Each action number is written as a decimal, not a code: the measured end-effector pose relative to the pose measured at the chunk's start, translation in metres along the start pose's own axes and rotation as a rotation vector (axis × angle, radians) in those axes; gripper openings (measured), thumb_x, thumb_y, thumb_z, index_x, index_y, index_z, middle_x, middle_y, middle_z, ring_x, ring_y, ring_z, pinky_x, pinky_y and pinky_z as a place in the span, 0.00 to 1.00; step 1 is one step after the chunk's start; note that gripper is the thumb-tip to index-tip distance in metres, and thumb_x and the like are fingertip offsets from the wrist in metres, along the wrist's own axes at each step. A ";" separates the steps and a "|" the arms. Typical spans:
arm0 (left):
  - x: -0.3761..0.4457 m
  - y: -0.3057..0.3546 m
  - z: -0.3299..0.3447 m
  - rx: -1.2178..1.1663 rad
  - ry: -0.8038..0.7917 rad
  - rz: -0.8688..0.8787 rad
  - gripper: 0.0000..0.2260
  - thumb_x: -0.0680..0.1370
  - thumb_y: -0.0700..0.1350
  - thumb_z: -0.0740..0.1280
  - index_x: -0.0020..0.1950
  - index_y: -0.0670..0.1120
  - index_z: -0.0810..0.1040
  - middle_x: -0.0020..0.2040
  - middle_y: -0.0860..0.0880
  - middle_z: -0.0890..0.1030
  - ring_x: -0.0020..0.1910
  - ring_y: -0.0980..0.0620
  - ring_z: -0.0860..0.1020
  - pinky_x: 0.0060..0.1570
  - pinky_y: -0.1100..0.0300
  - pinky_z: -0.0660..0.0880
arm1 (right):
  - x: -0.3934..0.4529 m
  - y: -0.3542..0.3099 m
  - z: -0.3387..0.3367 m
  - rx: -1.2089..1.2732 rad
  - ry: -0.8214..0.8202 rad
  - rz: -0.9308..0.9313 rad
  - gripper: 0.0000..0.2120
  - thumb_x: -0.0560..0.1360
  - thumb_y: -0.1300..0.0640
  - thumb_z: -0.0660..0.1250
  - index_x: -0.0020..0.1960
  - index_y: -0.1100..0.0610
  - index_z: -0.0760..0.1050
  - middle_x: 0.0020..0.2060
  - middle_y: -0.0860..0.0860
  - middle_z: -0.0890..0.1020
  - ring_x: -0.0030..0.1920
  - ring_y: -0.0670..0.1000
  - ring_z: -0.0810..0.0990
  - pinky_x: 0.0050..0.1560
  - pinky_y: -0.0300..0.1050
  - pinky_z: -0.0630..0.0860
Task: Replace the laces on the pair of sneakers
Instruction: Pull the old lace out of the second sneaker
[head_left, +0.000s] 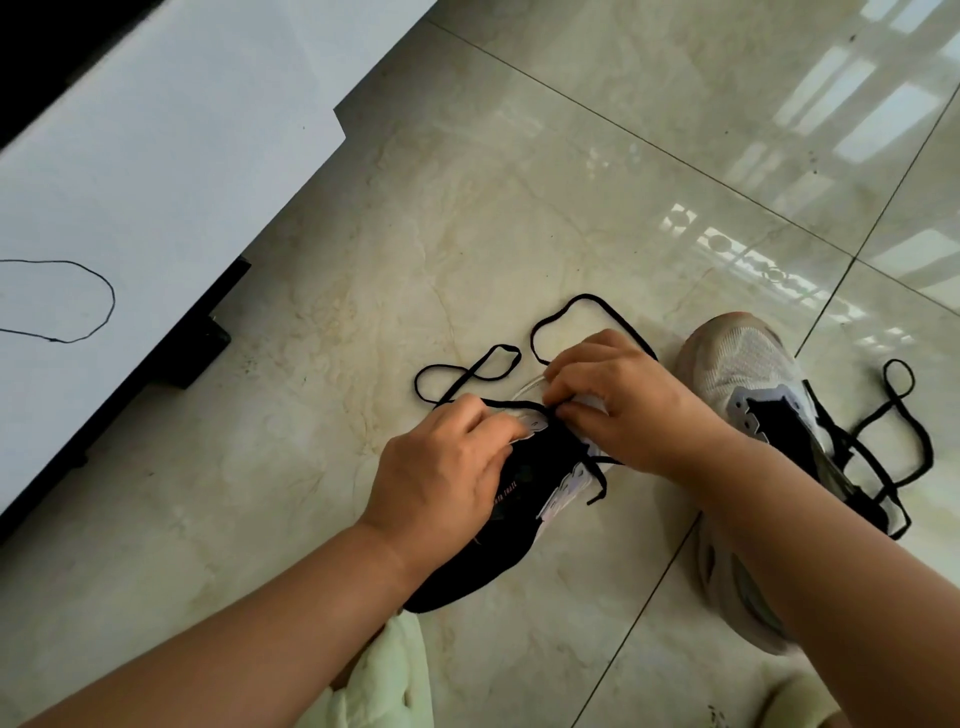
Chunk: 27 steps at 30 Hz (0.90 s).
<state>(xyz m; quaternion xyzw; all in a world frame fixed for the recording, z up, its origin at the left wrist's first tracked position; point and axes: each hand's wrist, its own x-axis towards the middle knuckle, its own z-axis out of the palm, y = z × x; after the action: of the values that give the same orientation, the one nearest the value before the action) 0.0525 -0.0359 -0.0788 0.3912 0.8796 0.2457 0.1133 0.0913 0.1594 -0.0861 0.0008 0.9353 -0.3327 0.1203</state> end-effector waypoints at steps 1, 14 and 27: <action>0.000 0.000 0.000 0.000 0.002 0.000 0.08 0.72 0.39 0.70 0.48 0.50 0.81 0.40 0.51 0.76 0.36 0.51 0.77 0.23 0.57 0.73 | 0.001 0.000 -0.001 -0.009 -0.002 -0.009 0.06 0.71 0.66 0.67 0.45 0.60 0.81 0.48 0.52 0.81 0.54 0.56 0.72 0.55 0.46 0.68; 0.004 0.005 0.001 0.000 0.030 -0.052 0.09 0.72 0.38 0.70 0.49 0.49 0.81 0.39 0.52 0.76 0.34 0.52 0.75 0.23 0.62 0.69 | 0.008 -0.009 0.027 0.211 0.398 0.312 0.05 0.74 0.64 0.62 0.47 0.59 0.75 0.38 0.54 0.80 0.44 0.54 0.75 0.47 0.52 0.71; 0.004 0.005 0.000 0.003 0.025 -0.045 0.08 0.73 0.38 0.70 0.49 0.49 0.82 0.38 0.50 0.75 0.34 0.51 0.75 0.22 0.59 0.71 | 0.003 0.002 -0.001 0.185 0.044 0.065 0.04 0.70 0.64 0.71 0.45 0.58 0.83 0.40 0.49 0.79 0.49 0.51 0.75 0.53 0.45 0.71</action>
<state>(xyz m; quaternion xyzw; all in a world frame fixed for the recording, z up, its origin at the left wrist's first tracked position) 0.0529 -0.0295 -0.0765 0.3682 0.8900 0.2466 0.1073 0.0882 0.1612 -0.0871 0.0495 0.9025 -0.4135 0.1099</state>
